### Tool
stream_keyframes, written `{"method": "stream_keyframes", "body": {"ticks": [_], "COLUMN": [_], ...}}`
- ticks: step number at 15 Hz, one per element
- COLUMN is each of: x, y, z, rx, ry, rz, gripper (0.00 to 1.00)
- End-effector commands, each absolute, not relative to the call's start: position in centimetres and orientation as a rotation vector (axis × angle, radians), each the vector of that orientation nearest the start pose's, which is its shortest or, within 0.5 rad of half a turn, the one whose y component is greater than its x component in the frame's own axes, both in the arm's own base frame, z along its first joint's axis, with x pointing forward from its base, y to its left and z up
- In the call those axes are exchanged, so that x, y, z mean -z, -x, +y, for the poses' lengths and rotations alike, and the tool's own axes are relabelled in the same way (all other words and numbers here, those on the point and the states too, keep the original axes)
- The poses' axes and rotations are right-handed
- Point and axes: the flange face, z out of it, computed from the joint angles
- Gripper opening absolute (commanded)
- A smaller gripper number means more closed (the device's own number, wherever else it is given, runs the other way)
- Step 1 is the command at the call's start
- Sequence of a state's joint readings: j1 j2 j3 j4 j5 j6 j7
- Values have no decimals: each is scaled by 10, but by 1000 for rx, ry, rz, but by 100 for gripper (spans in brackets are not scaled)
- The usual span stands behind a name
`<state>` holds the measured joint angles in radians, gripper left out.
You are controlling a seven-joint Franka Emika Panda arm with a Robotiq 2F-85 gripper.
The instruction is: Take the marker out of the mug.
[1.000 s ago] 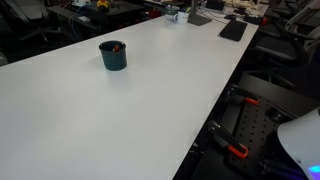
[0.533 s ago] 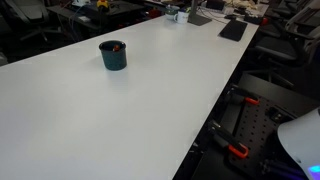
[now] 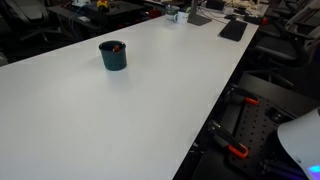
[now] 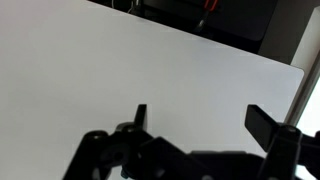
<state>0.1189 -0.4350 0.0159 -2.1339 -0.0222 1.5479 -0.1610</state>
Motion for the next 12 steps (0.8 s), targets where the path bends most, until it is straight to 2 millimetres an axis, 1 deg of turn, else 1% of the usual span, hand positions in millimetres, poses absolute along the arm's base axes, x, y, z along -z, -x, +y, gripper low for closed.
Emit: {"method": "stream_keyframes", "body": {"ticks": [1,3,5,8,10,12], "x": [-541,-520,-500,-474,-451,-430], "y": [-454,-478,-498,-522,-534,-546], "z": [34,23,17,13,9,4], "rx": [-386,-425,-442,-448,-413,-324], "ry": [3067,3072,3087,3114,3141,3187], "rz": [-449,-421,-402,-406,-407,-384], "gripper": [100,100,100,100,100,100]}}
